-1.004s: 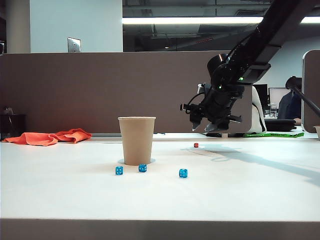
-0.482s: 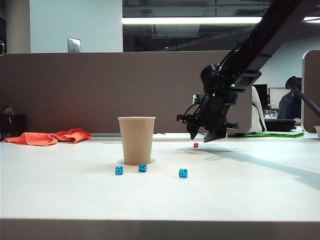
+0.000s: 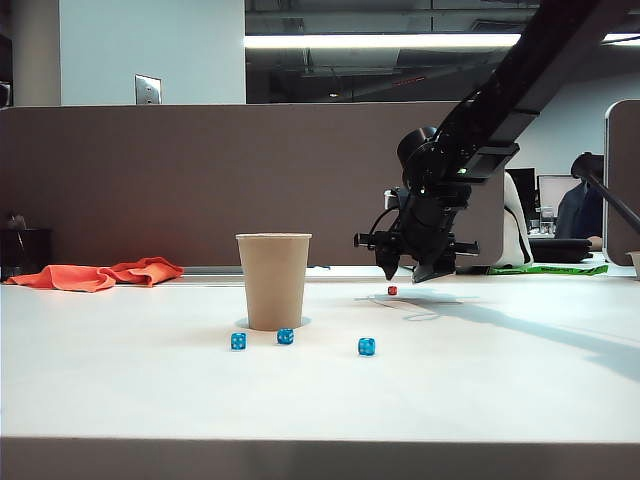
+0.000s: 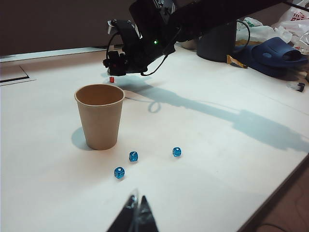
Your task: Pick up the dice with a different color and drop it into the paper cup.
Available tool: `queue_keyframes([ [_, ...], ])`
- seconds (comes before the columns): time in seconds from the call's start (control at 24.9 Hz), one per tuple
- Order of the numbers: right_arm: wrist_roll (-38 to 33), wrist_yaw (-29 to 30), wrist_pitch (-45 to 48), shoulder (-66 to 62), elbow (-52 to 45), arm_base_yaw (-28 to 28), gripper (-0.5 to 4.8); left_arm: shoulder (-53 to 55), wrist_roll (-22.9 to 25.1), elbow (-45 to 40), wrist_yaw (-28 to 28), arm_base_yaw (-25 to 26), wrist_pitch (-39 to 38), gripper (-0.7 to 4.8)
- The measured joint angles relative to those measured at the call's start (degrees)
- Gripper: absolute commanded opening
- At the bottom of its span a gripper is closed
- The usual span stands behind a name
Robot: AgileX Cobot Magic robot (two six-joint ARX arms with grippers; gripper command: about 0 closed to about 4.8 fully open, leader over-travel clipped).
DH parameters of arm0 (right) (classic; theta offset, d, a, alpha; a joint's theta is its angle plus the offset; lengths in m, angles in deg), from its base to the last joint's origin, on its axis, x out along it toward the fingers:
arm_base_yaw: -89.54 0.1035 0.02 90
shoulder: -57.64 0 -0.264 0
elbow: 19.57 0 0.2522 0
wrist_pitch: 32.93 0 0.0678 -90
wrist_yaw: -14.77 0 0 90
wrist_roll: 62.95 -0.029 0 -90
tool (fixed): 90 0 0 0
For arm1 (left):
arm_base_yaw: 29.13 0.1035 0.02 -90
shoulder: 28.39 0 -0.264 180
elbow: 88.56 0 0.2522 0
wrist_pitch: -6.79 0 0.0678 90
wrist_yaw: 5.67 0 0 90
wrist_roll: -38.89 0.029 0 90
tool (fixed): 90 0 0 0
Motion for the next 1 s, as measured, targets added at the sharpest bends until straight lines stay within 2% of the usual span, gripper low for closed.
queue_keyframes([
  [0.4,0.02,-0.26,0.20,-0.17,0.00,0.04,2.13,0.00,0.00,0.00,0.00,0.00,0.00,-0.06],
  [1.0,0.04,2.95,2.21,-0.79,0.11,0.09,2.12,0.00,0.00,0.00,0.00,0.00,0.00,-0.06],
])
